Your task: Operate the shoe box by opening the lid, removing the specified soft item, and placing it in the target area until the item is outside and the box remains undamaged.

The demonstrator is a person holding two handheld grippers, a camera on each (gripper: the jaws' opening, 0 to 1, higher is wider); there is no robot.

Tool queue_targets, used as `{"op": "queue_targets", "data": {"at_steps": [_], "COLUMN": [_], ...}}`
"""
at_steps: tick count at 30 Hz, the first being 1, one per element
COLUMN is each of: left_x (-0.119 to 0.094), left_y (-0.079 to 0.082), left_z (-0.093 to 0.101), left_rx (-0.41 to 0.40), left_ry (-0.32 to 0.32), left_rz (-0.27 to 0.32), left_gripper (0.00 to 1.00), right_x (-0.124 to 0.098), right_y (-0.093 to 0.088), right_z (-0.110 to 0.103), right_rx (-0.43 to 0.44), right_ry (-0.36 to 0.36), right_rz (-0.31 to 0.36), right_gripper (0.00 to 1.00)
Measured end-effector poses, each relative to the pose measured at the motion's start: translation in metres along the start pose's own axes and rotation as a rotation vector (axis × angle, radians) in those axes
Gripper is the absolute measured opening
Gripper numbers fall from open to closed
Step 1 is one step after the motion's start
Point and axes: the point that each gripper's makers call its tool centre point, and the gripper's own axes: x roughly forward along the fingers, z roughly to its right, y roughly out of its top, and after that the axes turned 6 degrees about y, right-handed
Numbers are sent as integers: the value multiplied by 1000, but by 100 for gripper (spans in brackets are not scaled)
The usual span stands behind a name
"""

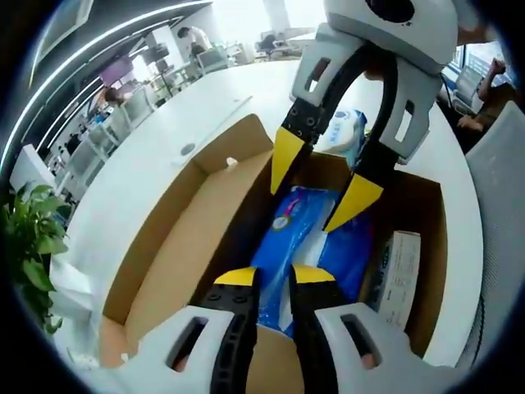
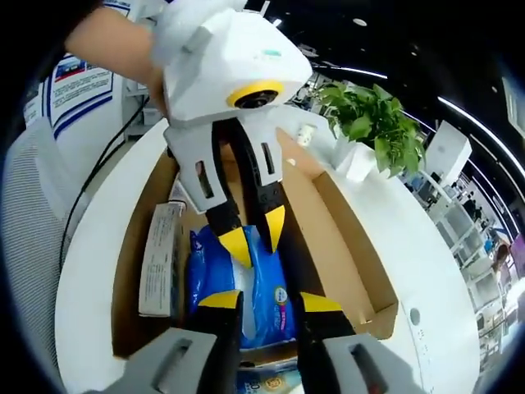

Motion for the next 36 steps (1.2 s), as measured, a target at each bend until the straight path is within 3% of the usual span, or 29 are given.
{"op": "queue_targets", "data": {"at_steps": [6,14,21,36], "left_x": [0,-1,-4,-16], "left_y": [-4,-3,-2,0], "left_z": [0,0,2,1], "left_rx": [-34,-50,-44,-37], "left_ry": [-4,-1,1,12], "left_rz": [-1,2,-5,1], "left_gripper": [7,2,0,0], "right_x": [8,10,6,-3], "right_y": [-5,-13,-13,0], "right_z": [3,-3,-3,-3], "right_rx": [13,-44,-105,-88], "right_ry": [-11,-8,-10,-20], "right_rz": [-33,-100,-109,-71], "right_gripper": [12,0,0,0]}}
